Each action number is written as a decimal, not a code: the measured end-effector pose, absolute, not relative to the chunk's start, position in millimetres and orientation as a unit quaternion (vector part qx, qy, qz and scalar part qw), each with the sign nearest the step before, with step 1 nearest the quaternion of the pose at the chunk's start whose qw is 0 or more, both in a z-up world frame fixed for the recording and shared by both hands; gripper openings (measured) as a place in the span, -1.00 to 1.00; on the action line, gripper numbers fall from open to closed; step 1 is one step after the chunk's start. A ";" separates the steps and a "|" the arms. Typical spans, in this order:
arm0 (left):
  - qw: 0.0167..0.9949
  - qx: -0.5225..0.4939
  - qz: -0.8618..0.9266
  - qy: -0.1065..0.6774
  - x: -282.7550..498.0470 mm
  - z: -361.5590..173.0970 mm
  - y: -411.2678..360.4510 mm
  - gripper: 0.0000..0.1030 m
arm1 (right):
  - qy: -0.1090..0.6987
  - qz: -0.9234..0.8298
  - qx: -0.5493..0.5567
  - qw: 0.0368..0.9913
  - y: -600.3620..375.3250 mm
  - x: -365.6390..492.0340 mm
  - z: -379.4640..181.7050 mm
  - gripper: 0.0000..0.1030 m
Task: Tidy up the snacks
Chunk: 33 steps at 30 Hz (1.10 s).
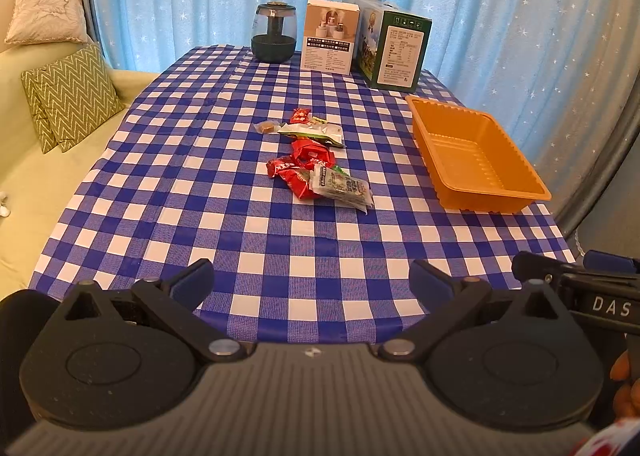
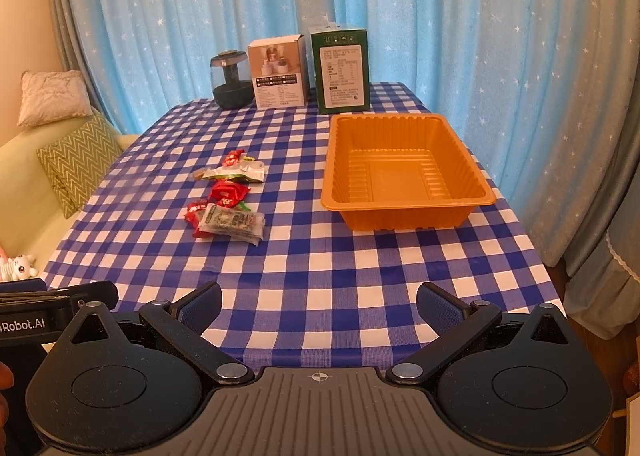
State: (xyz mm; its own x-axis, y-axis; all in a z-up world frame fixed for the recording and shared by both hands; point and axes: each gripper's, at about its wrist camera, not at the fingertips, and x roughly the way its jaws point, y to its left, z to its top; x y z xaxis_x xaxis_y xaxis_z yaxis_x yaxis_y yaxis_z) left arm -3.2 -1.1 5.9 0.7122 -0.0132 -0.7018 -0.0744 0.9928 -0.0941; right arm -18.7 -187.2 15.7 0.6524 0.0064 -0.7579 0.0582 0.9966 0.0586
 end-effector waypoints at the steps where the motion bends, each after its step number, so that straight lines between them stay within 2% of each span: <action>1: 0.924 -0.058 0.016 0.379 -3.2 5.8 -1.0 1.00 | 0.416 -0.014 0.039 0.908 -187.4 -18.8 15.7 0.99; 33: 0.924 -0.065 0.007 0.376 -1.3 7.9 -3.8 0.99 | 0.405 -0.007 0.049 0.913 -188.6 -19.7 16.5 0.99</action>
State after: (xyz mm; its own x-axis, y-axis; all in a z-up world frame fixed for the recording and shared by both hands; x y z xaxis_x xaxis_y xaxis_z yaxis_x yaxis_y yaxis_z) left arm -1.3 -3.8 7.9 0.7169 -0.0355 -0.6963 -0.0625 0.9914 -0.1149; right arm -19.7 -188.6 16.5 0.6718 0.0277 -0.7402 0.0521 0.9951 0.0845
